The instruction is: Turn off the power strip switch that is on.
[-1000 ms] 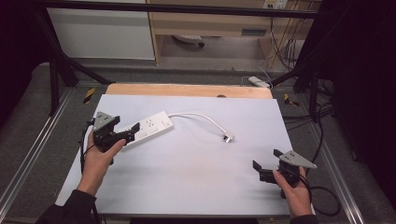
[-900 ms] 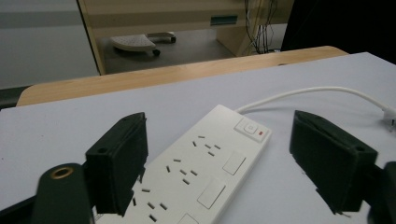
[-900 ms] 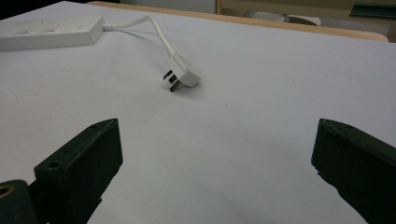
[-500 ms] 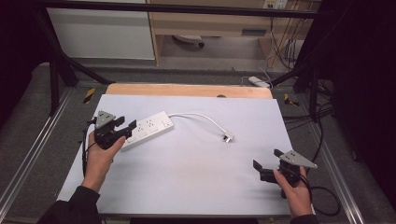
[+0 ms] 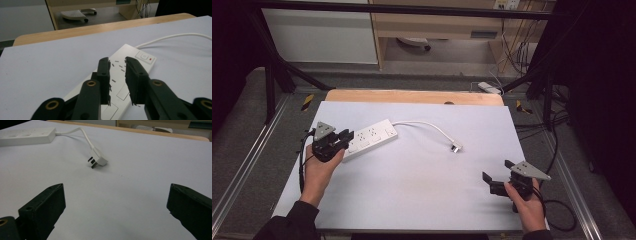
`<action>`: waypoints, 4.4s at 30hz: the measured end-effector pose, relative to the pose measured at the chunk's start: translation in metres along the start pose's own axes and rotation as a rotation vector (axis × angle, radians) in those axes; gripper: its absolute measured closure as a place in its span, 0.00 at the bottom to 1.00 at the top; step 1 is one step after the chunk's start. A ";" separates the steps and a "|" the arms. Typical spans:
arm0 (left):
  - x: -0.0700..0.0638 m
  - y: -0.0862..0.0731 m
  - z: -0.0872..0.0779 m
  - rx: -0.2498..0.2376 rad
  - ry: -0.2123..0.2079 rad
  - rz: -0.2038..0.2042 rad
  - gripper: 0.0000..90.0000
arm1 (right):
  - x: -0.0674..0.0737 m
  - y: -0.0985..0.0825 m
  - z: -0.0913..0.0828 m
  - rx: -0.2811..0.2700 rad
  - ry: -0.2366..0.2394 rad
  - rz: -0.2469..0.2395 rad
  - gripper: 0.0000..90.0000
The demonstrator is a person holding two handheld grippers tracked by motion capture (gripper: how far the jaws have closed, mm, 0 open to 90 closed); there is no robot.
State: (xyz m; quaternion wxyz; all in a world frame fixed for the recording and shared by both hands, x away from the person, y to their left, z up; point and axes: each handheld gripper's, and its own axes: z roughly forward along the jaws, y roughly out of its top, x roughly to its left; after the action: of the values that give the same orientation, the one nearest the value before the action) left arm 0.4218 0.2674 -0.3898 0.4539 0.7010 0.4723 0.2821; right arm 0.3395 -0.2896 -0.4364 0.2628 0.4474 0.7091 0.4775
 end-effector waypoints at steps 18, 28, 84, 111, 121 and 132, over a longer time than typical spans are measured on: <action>0.009 -0.013 0.000 0.056 -0.044 -0.026 1.00 | 0.001 0.000 0.000 0.006 -0.003 -0.007 0.03; 0.010 -0.018 0.002 0.090 -0.054 -0.028 1.00 | 0.001 0.000 0.000 0.004 -0.003 -0.010 0.03; 0.017 -0.039 0.018 0.183 -0.027 -0.020 1.00 | 0.001 0.000 0.000 0.004 0.002 -0.013 0.03; 0.016 -0.041 0.020 0.188 -0.023 -0.011 1.00 | 0.002 0.001 -0.001 0.003 0.007 -0.016 0.03; 0.016 -0.042 0.021 0.183 -0.027 -0.018 1.00 | 0.002 0.001 0.000 0.003 0.008 -0.022 0.03; 0.018 -0.042 0.020 0.184 -0.032 -0.018 1.00 | 0.002 0.001 0.000 0.003 0.008 -0.023 0.03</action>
State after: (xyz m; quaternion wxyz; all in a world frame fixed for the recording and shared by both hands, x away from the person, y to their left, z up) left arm 0.4284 0.2819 -0.4371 0.3975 0.7398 0.4952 0.2224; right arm 0.3385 -0.2874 -0.4354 0.2650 0.4378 0.7158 0.4751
